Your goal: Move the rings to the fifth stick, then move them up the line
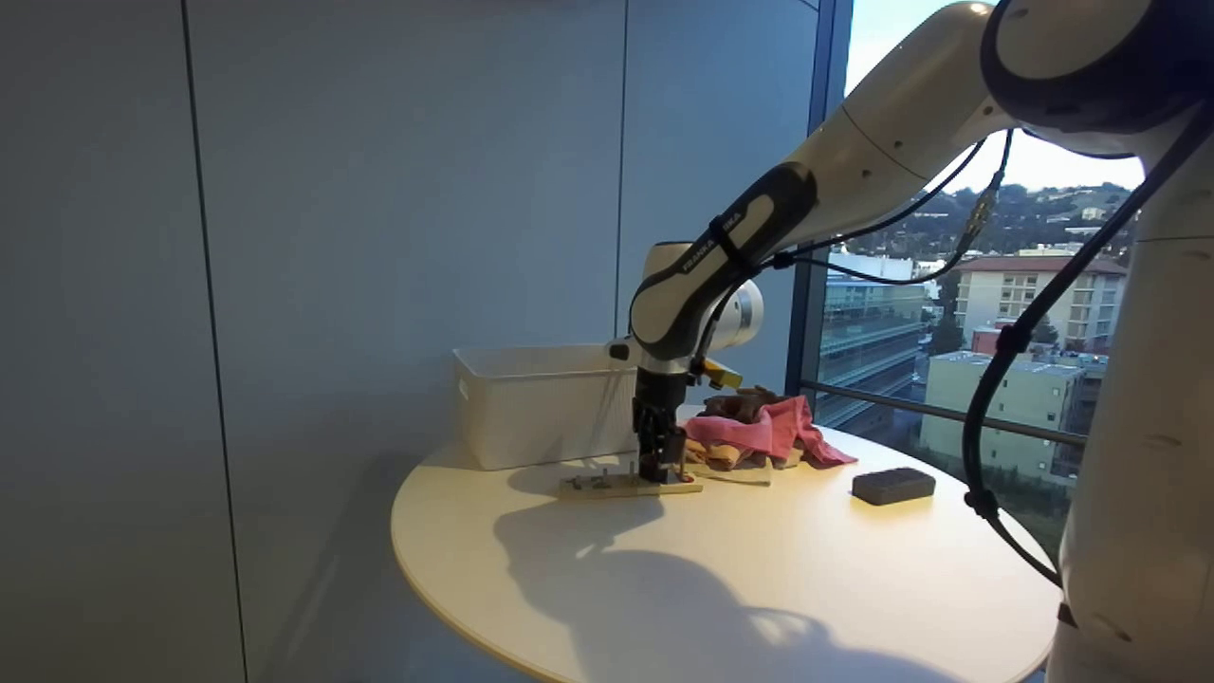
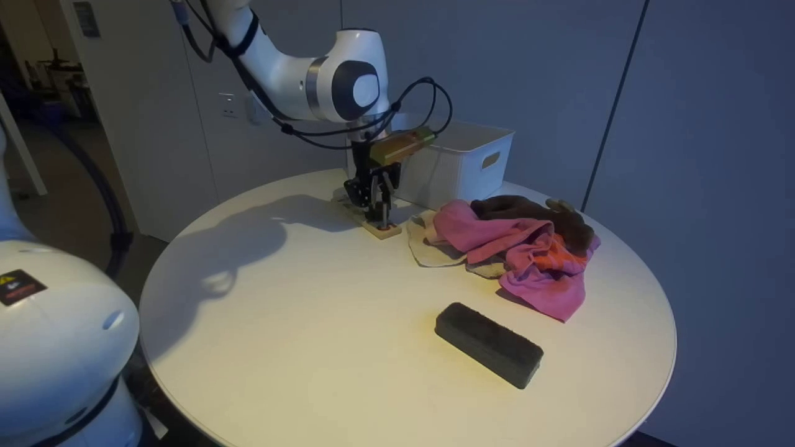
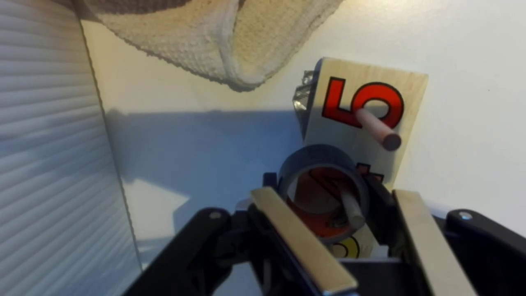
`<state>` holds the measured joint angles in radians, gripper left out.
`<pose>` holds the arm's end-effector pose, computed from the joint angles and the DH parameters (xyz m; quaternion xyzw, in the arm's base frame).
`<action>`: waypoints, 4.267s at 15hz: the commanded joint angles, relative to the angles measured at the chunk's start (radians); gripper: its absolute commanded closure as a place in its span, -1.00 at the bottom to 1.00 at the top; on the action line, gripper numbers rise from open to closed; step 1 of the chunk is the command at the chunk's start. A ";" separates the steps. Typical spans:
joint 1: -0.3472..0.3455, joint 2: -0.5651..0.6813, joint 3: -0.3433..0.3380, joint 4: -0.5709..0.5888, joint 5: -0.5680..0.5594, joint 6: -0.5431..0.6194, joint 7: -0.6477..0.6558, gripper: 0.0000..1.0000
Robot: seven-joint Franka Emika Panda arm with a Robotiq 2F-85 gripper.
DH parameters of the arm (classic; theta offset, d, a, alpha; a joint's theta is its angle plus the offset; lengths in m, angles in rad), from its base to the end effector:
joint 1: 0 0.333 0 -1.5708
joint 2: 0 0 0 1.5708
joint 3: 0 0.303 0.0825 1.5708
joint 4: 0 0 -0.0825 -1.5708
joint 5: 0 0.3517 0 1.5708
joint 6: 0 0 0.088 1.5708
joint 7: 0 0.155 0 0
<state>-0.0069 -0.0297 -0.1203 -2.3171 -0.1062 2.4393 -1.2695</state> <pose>0.4989 -0.0673 0.3296 0.8174 0.5700 0.0352 0.0759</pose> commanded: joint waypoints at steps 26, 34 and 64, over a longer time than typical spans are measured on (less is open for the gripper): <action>0.045 -0.172 0.030 -0.178 -0.104 0.248 -0.326 0.46; 0.036 -0.117 0.038 -0.169 -0.104 0.242 -0.324 -0.69; 0.058 -0.158 0.026 -0.171 -0.050 0.207 -0.317 -1.00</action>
<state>0.0438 -0.2133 -0.0884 -2.5293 -0.1835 2.6728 -1.5534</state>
